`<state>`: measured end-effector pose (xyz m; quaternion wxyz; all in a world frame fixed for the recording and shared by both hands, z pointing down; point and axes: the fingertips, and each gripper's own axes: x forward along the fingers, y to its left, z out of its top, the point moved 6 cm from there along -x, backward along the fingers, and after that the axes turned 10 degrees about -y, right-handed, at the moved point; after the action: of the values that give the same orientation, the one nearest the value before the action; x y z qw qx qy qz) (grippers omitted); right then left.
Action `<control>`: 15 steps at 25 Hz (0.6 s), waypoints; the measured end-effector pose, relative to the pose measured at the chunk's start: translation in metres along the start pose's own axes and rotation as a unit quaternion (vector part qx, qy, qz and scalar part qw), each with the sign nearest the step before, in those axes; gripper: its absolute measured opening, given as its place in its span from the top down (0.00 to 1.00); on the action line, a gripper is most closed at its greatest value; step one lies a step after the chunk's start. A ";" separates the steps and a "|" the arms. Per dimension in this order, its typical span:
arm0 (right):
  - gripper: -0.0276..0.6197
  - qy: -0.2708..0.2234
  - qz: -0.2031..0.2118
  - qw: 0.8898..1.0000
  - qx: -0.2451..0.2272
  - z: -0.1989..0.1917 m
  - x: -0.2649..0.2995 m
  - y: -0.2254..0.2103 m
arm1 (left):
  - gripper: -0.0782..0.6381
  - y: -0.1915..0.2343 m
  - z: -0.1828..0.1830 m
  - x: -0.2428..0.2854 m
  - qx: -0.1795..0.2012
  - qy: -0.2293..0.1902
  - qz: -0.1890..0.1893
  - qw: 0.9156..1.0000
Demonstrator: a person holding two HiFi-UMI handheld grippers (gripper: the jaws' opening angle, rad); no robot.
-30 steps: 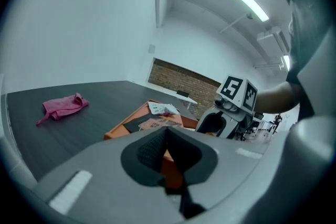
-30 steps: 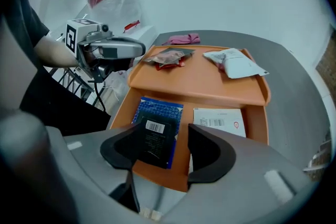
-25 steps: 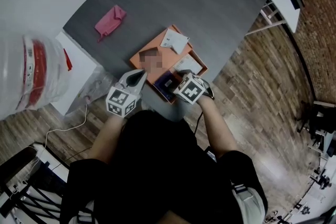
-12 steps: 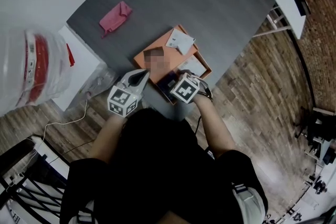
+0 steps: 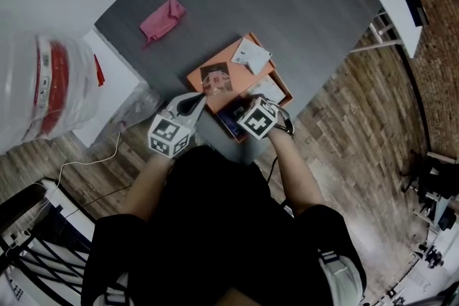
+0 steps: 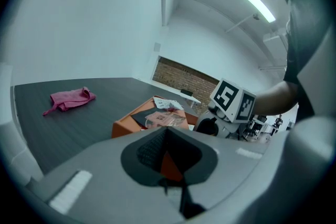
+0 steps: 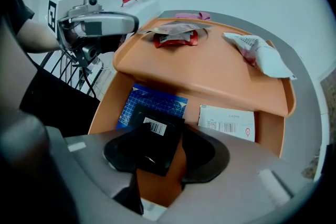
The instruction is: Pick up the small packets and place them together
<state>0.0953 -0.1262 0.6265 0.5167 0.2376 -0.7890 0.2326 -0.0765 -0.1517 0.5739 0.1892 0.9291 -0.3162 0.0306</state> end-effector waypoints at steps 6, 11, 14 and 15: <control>0.90 -0.031 -0.004 0.999 0.008 0.004 -0.010 -0.009 | 0.89 0.002 0.000 0.000 0.002 0.002 0.001 1.000; 0.95 -0.055 0.010 0.998 0.012 0.009 -0.023 -0.006 | 0.89 0.001 0.001 0.002 0.005 0.001 -0.003 1.000; 0.95 -0.061 0.014 0.998 0.011 0.009 -0.031 -0.003 | 0.89 0.000 0.002 0.004 0.007 -0.001 -0.008 1.000; 0.95 -0.064 0.015 0.998 0.011 0.009 -0.034 -0.001 | 0.89 0.000 0.002 0.005 0.007 -0.002 -0.009 1.000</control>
<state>0.1015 -0.1286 0.5922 0.4593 0.2458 -0.8210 0.2336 -0.0730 -0.1557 0.5728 0.1822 0.9332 -0.3082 0.0299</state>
